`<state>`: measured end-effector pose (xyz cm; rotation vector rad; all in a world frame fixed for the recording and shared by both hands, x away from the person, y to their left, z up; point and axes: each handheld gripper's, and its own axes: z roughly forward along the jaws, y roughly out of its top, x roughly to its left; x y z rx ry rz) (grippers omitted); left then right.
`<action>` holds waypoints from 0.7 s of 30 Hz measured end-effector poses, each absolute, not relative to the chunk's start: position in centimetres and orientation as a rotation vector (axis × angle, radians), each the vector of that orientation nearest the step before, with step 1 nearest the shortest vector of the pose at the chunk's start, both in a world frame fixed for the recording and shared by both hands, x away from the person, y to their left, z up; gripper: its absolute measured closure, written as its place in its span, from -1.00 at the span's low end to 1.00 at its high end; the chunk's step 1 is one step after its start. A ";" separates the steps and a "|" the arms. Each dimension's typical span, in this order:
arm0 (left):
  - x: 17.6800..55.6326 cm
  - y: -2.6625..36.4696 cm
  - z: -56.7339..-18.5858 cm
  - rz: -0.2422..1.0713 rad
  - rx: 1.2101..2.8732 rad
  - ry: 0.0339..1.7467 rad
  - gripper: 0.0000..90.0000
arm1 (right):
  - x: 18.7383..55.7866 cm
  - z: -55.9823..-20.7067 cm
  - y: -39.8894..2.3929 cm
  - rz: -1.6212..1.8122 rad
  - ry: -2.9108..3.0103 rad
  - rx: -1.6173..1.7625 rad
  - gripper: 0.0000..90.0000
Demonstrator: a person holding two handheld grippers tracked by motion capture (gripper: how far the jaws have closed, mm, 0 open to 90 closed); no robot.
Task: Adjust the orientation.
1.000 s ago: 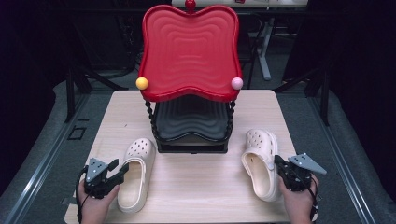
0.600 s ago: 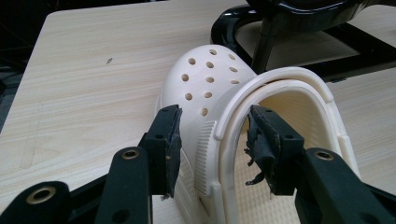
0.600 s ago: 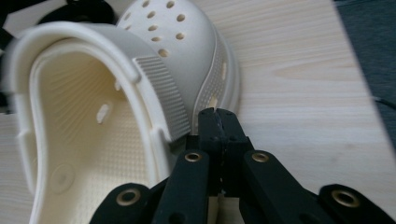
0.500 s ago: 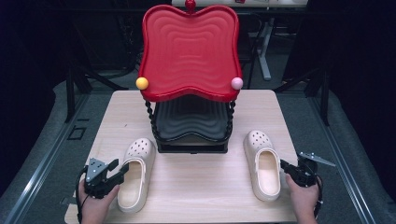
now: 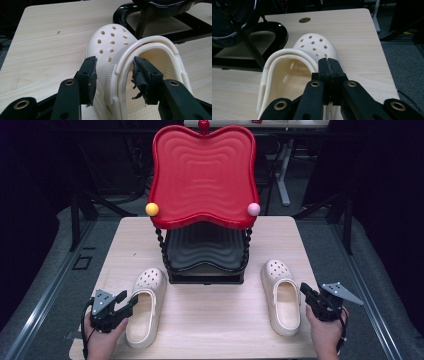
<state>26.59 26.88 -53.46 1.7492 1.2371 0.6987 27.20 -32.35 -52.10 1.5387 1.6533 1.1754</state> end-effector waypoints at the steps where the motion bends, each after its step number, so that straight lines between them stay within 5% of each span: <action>1: 26.6 26.9 -53.5 0.699 1.749 1.237 0.20 | 27.4 -52.2 -32.2 1.170 1.661 1.537 1.00; 7: 26.6 26.9 -53.5 0.697 1.749 1.240 0.19 | 27.9 -52.6 -32.1 1.157 1.682 1.555 0.98; 16: 26.6 26.9 -53.5 0.696 1.749 1.239 0.19 | 27.4 -52.4 -31.0 1.064 1.717 1.468 0.53; 21: 26.6 26.9 -53.5 0.695 1.750 1.239 0.19 | 28.1 -53.2 -30.1 0.936 1.774 1.449 0.53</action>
